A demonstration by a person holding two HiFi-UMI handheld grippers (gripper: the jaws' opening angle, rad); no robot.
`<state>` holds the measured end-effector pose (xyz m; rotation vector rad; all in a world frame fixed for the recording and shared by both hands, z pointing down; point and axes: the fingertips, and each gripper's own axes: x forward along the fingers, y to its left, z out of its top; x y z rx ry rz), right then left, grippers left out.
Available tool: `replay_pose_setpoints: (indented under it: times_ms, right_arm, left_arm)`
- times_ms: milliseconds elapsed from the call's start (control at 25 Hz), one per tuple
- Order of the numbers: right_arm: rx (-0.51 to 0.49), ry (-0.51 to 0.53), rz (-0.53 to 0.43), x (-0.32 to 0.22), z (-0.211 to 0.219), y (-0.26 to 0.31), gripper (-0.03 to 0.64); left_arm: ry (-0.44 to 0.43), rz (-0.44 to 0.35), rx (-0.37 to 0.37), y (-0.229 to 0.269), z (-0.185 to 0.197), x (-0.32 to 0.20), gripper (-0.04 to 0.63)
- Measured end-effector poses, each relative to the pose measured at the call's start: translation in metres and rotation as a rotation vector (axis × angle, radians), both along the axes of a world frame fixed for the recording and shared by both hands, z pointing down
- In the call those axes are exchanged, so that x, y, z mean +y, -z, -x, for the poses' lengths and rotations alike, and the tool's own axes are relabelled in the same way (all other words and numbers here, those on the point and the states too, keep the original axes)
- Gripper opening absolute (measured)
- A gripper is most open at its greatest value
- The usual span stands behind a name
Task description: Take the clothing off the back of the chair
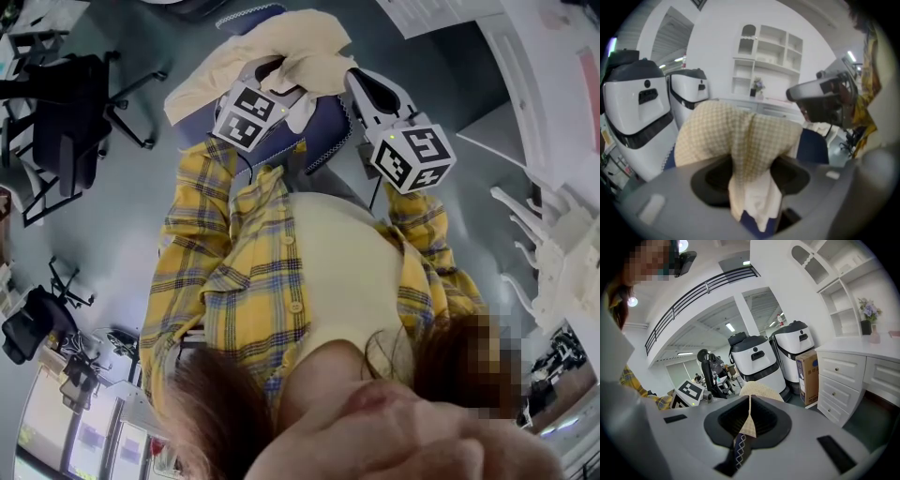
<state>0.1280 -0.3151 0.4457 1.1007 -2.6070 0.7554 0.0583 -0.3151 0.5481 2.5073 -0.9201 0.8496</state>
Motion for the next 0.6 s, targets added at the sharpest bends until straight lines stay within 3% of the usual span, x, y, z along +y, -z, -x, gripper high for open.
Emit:
replay_pose_setpoints:
  times_ms: [360,600]
  right_arm:
    - [-0.008,0.016,-0.014,-0.001,0.007,0.003,0.015]
    - [0.01,0.007,-0.043,0.005,0.022,0.013,0.015]
  left_arm:
    - [0.034,-0.023,-0.005,0.005,-0.001,0.007,0.081]
    - [0.11,-0.061,0.004,0.015,0.014,0.009,0.048]
